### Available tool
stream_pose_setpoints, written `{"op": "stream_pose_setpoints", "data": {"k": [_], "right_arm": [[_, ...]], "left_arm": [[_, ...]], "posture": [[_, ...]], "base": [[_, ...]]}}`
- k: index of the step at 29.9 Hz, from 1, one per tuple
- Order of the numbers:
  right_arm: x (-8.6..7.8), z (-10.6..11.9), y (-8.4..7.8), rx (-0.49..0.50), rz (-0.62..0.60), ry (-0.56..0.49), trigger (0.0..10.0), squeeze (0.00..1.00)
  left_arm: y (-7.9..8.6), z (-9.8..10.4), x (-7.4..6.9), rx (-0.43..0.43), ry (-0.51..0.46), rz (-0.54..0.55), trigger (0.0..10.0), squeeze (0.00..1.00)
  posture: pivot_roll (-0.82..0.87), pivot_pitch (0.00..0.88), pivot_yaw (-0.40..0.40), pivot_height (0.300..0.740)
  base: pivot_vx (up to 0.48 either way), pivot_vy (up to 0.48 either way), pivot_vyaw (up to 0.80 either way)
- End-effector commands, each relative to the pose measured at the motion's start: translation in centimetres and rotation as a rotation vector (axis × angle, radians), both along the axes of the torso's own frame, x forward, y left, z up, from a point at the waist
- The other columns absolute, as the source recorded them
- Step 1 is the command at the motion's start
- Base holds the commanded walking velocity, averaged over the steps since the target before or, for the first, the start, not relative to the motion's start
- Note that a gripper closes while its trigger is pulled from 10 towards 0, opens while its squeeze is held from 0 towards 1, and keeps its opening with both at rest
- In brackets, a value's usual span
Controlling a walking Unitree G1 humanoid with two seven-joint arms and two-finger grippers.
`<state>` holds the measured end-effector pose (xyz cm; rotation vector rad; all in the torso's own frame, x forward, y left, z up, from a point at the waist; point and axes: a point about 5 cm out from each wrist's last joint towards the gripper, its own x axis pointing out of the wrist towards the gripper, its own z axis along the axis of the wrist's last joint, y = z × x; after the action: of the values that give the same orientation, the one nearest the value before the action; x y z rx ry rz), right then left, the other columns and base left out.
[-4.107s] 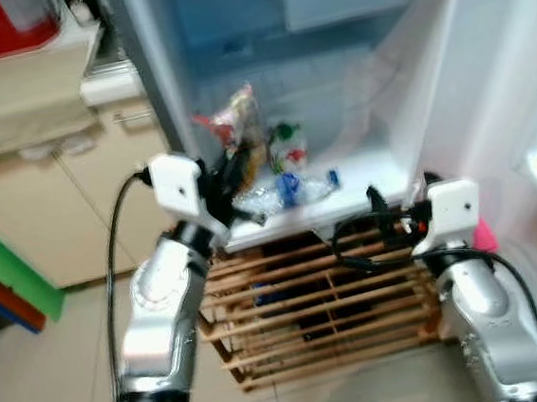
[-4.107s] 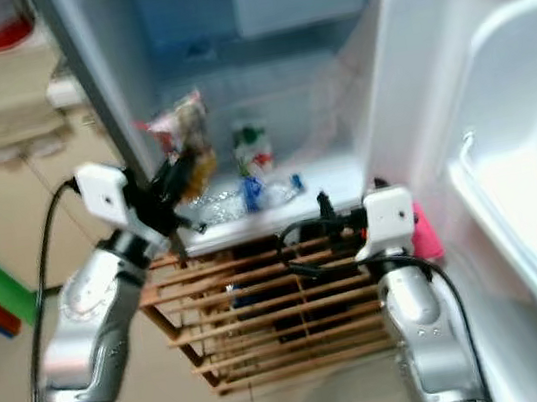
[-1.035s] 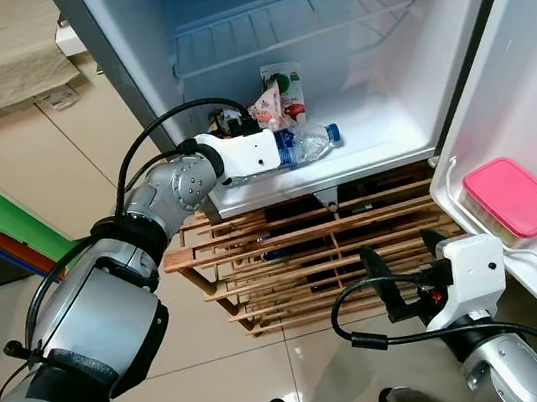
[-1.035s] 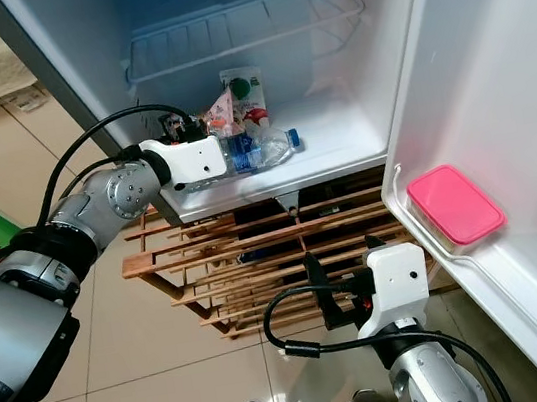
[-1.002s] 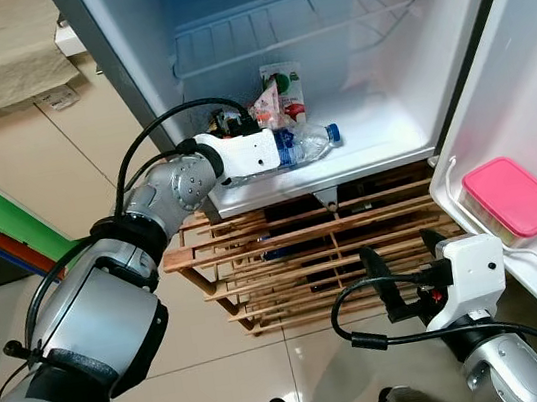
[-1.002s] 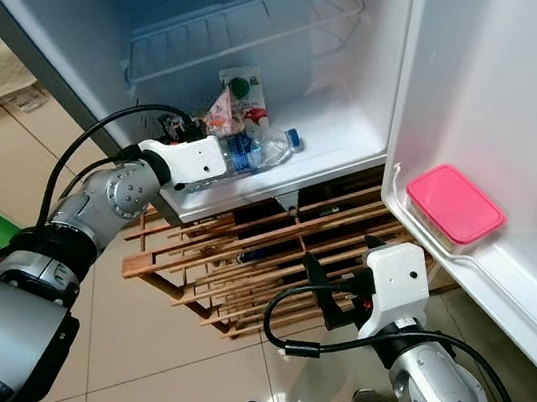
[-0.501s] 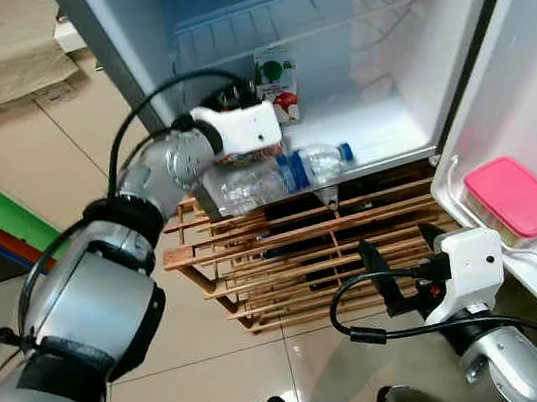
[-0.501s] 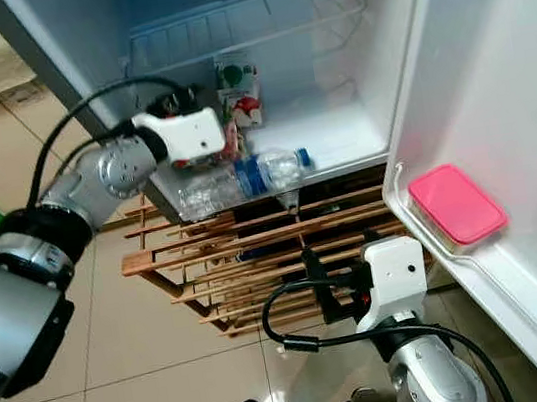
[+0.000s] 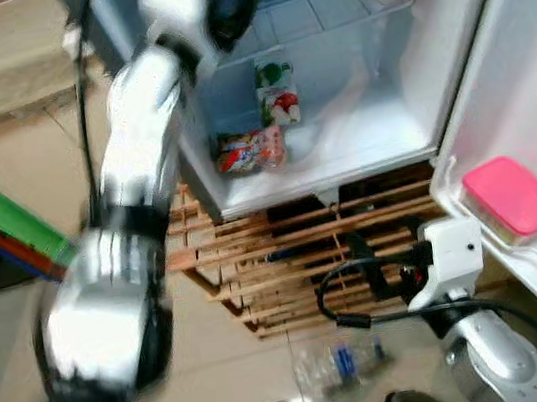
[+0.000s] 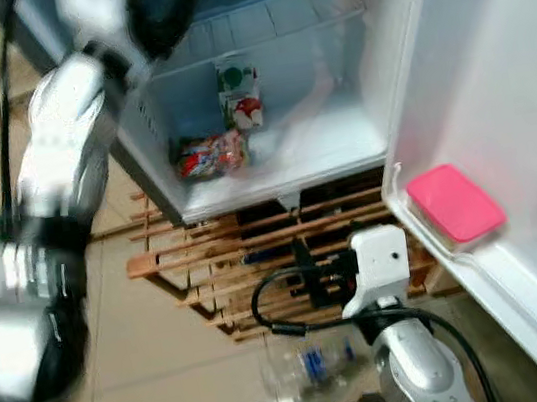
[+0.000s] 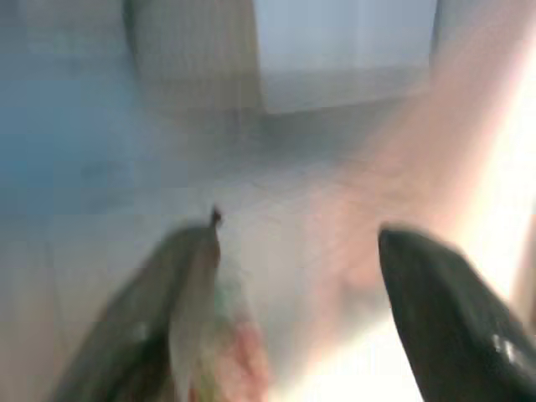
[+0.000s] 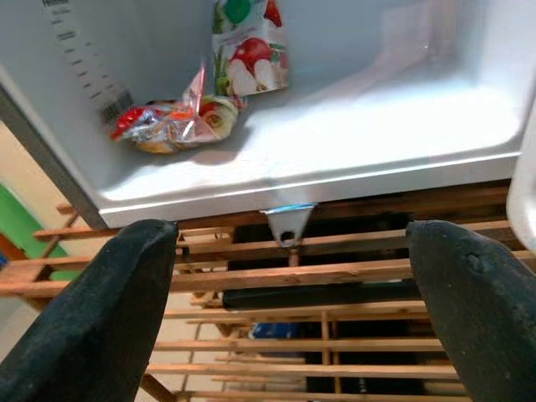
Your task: Restocking fridge
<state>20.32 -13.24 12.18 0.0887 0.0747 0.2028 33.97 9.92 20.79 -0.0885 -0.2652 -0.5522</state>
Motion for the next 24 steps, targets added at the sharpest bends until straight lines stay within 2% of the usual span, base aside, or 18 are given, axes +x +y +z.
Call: {"op": "stream_pose_setpoints", "data": {"k": [1,2,4,8,10,13,15,20,24], "right_arm": [[0.2,-0.2,0.3,0.015,0.011,0.001,10.0,0.0],[0.6,-0.2,0.0,0.008,0.008,-0.005,10.0,0.0],[1.4,-0.1,-0.4,-0.011,-0.004,-0.018,10.0,0.0],[2.2,-0.1,-0.8,-0.025,-0.014,-0.032,10.0,0.0],[2.5,0.1,-1.3,-0.035,-0.039,-0.059,10.0,0.0],[2.7,-0.1,-1.5,-0.039,-0.051,-0.061,10.0,0.0],[2.9,-0.2,-1.5,-0.038,-0.056,-0.065,10.0,0.0],[4.1,0.1,-1.6,-0.034,-0.066,-0.096,10.0,0.0],[4.6,0.1,-2.0,-0.037,-0.081,-0.102,10.0,0.0]], "left_arm": [[0.4,-0.7,-1.8,-0.002,0.013,0.011,10.0,0.0],[0.8,-3.0,-3.5,0.023,0.053,0.018,10.0,0.0],[1.4,-5.2,-5.3,0.09,0.066,0.016,10.0,0.0],[2.0,-5.6,-6.1,0.125,0.09,0.009,10.0,0.0],[4.1,-6.2,-8.1,0.192,0.129,0.036,10.0,0.0],[4.4,-6.5,-8.4,0.185,0.159,0.078,10.0,0.0],[3.9,-6.5,-8.0,0.187,0.157,0.11,10.0,0.0],[2.8,-6.4,-6.6,0.167,0.151,0.129,10.0,0.0],[2.7,-6.5,-6.3,0.175,0.159,0.124,10.0,0.0]], "posture": [[-0.12,0.073,0.133,0.74],[-0.1,0.055,0.116,0.74],[-0.08,0.038,0.098,0.74],[-0.07,0.015,0.089,0.74],[-0.07,0.0,0.091,0.74],[-0.07,0.0,0.091,0.74],[-0.08,0.0,0.092,0.74],[-0.09,0.0,0.1,0.74],[-0.1,0.0,0.1,0.74]], "base": [[0.0,0.0,0.0],[0.0,0.0,0.0],[0.0,0.0,0.0],[0.0,0.0,0.0],[0.0,0.0,0.0],[0.0,0.0,0.0],[0.0,0.0,0.0],[-0.385,0.0,0.0],[-0.438,0.0,0.0]]}}
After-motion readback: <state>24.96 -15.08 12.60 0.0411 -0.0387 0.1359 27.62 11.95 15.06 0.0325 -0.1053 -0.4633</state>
